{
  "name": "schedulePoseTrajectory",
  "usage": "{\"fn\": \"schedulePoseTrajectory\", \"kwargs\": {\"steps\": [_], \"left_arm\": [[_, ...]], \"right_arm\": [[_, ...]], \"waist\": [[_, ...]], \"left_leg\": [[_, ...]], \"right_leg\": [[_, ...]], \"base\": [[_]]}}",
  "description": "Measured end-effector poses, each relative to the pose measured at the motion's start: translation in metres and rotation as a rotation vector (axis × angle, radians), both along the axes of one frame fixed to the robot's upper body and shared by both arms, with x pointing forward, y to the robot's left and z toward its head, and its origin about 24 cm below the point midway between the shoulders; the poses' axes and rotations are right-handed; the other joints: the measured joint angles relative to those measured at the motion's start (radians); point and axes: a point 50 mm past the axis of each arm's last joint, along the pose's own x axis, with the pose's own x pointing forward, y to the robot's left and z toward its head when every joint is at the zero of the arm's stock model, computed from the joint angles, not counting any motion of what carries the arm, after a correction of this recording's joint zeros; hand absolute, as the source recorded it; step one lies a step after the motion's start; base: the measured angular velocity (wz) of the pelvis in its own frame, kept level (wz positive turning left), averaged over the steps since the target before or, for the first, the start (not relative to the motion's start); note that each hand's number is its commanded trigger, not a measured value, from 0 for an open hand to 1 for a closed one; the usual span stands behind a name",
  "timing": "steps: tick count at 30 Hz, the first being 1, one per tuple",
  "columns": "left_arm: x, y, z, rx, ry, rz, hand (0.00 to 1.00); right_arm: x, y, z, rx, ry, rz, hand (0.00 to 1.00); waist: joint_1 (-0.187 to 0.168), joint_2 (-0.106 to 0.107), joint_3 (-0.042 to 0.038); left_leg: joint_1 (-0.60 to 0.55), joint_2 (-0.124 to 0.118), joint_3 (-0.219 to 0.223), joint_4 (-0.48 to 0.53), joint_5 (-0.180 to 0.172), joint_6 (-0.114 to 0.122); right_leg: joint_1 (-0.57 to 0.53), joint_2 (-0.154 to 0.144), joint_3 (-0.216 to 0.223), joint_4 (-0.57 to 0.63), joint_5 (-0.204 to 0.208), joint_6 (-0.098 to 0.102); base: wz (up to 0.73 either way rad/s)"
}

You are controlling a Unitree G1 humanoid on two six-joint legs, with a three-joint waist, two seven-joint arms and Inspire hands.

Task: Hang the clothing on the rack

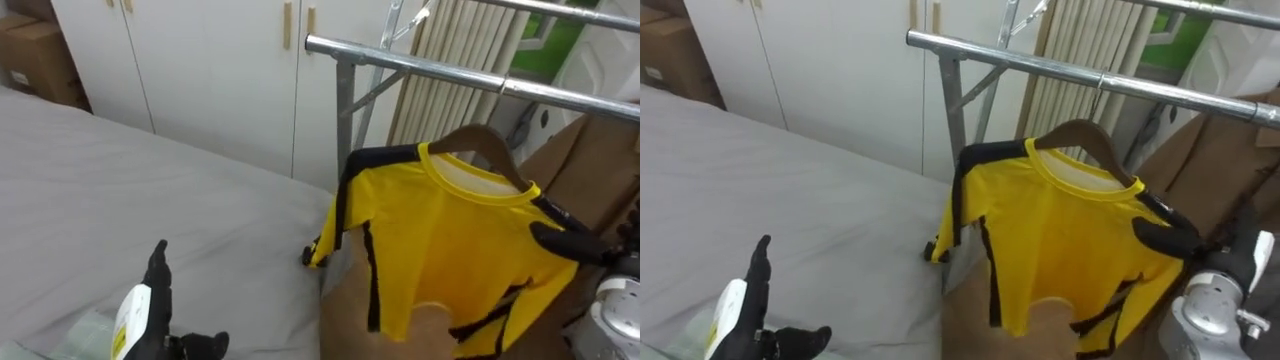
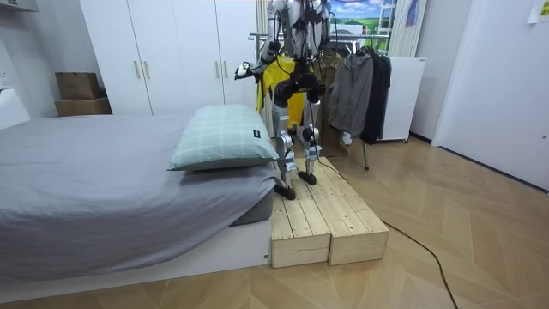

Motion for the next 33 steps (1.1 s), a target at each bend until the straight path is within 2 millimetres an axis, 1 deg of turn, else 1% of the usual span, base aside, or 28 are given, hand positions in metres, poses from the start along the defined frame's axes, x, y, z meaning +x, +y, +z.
{"fn": "schedulePoseTrajectory", "kwargs": {"steps": [3,8,11,14,18,22,23,24,25,26,28,29,30,31,33], "left_arm": [[-0.001,0.0,0.0,0.008,0.003,-0.006,0.0],[-0.002,0.001,0.0,0.011,0.003,-0.011,0.0],[-0.001,0.001,0.0,0.01,0.003,-0.011,0.0],[-0.002,0.001,-0.001,0.003,0.013,-0.017,0.0],[-0.003,0.001,-0.004,0.001,0.03,-0.022,0.0],[-0.003,0.001,-0.004,0.0,0.032,-0.022,0.0],[-0.004,0.0,-0.005,-0.002,0.034,-0.024,0.0],[-0.006,0.0,-0.006,-0.002,0.04,-0.023,0.0],[-0.007,0.001,-0.007,-0.001,0.043,-0.021,0.0],[-0.01,0.001,-0.009,-0.001,0.051,-0.018,0.0],[-0.019,0.005,-0.018,0.004,0.084,0.002,0.0],[-0.021,0.006,-0.021,0.006,0.098,0.006,0.0],[-0.026,0.007,-0.027,0.013,0.13,0.009,0.0],[-0.028,0.008,-0.03,0.019,0.147,0.01,0.0],[-0.04,0.01,-0.038,0.029,0.197,0.015,0.0]], "right_arm": [[0.001,0.002,0.009,-0.031,-0.038,0.006,0.0],[-0.007,0.003,0.016,-0.138,-0.069,0.022,0.0],[-0.015,0.004,0.014,-0.201,-0.065,0.036,0.0],[-0.025,0.002,0.004,-0.237,-0.022,0.04,0.0],[-0.043,-0.001,-0.014,-0.23,0.049,0.033,0.0],[-0.053,0.001,-0.026,-0.213,0.086,0.032,0.0],[-0.059,0.003,-0.032,-0.217,0.108,0.038,0.0],[-0.066,0.006,-0.041,-0.227,0.143,0.055,0.0],[-0.07,0.007,-0.045,-0.234,0.164,0.067,0.0],[-0.08,0.01,-0.055,-0.247,0.209,0.093,0.0],[-0.103,0.016,-0.082,-0.208,0.324,0.142,0.0],[-0.108,0.018,-0.088,-0.193,0.353,0.154,0.0],[-0.119,0.021,-0.1,-0.164,0.409,0.179,0.0],[-0.124,0.022,-0.106,-0.152,0.438,0.198,0.0],[-0.145,0.03,-0.125,-0.109,0.545,0.283,0.0]], "waist": [[-0.006,0.0,-0.0002],[-0.001,-0.003,-0.002],[-0.001,-0.003,-0.0021],[0.003,-0.003,-0.0021],[0.006,0.0,-0.0015],[0.004,0.007,-0.001],[0.001,0.012,-0.0033],[-0.003,0.02,-0.0093],[-0.006,0.024,-0.0108],[-0.013,0.03,-0.0122],[-0.019,0.038,-0.0163],[-0.02,0.038,-0.0166],[-0.022,0.039,-0.0159],[-0.022,0.039,-0.0152],[-0.024,0.039,-0.0139]], "left_leg": [[0.003,0.002,0.01,-0.001,0.0,0.0],[0.008,0.004,0.013,-0.001,0.0,0.0],[0.01,0.004,0.014,-0.002,0.0,0.0],[0.018,0.004,0.018,-0.006,0.0,0.0],[0.025,0.004,0.028,-0.006,0.0,0.0],[0.023,0.004,0.035,-0.006,0.0,0.0],[0.021,0.004,0.036,-0.008,-0.001,0.0],[0.023,0.004,0.036,-0.017,-0.001,0.0],[0.023,0.004,0.036,-0.019,-0.001,0.0],[0.024,0.003,0.037,-0.019,-0.001,0.0],[0.027,0.003,0.044,-0.019,0.0,0.0],[0.027,0.003,0.046,-0.018,0.0,0.0],[0.027,0.003,0.052,-0.019,0.0,0.0],[0.026,0.003,0.055,-0.019,0.0,0.0],[0.027,0.003,0.058,-0.019,0.0,0.0]], "right_leg": [[0.0,0.003,0.007,-0.001,0.0,0.0],[0.001,0.009,0.02,-0.002,0.0,0.0],[0.001,0.01,0.024,-0.002,0.0,0.0],[0.005,0.01,0.026,-0.002,0.0,0.0],[0.009,0.01,0.028,-0.002,0.0,0.0],[0.0,0.012,0.037,-0.002,0.001,-0.002],[-0.001,0.012,0.037,-0.002,0.001,-0.002],[-0.004,0.013,0.036,-0.001,0.001,-0.002],[-0.004,0.013,0.037,0.0,0.001,-0.002],[-0.004,0.013,0.038,0.0,0.002,-0.001],[-0.003,0.016,0.052,0.003,0.002,-0.001],[-0.004,0.017,0.056,0.005,0.002,-0.001],[-0.008,0.018,0.06,0.006,0.002,-0.001],[-0.009,0.019,0.063,0.006,0.002,-0.001],[-0.009,0.023,0.079,0.0,0.001,0.0]], "base": [[-0.09],[-0.07],[-0.05],[-0.01],[-0.01],[-0.08],[0.0],[0.0],[0.0],[0.0],[-0.09],[-0.15],[-0.11],[-0.12],[-0.11]]}}
